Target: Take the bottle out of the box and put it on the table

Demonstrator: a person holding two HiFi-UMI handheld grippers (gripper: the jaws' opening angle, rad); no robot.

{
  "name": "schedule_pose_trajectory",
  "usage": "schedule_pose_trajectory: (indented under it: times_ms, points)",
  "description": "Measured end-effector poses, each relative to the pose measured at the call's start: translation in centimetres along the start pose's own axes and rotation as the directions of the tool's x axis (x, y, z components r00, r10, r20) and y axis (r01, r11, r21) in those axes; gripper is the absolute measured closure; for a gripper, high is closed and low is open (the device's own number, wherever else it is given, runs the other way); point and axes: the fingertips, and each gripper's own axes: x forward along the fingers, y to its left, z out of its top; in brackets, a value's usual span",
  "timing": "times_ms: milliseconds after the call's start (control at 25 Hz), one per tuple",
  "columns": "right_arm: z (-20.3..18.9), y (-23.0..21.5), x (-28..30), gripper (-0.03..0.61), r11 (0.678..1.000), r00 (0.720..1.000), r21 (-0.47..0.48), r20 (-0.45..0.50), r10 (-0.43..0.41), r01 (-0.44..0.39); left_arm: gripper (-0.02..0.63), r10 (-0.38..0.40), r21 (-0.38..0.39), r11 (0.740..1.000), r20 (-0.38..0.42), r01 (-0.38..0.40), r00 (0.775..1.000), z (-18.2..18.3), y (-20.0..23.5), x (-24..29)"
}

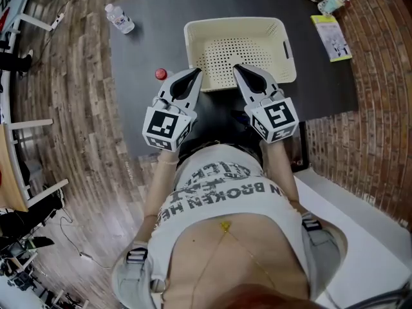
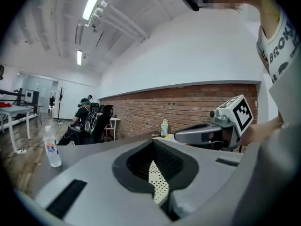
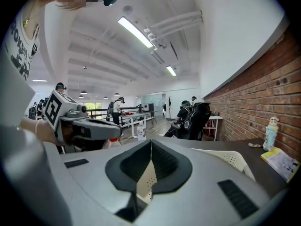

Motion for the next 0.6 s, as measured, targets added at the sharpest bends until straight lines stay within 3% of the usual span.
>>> schedule_pose_trajectory:
  times_ms: [600]
  points:
    - [2.6,3.3,-0.1,0.571,0.993,0.984,-0.016,0.13,0.118,-0.117,0.606,-0.025,-0.034,0.999,0.032,0.026,0.999,1.4,-1.5,0.2]
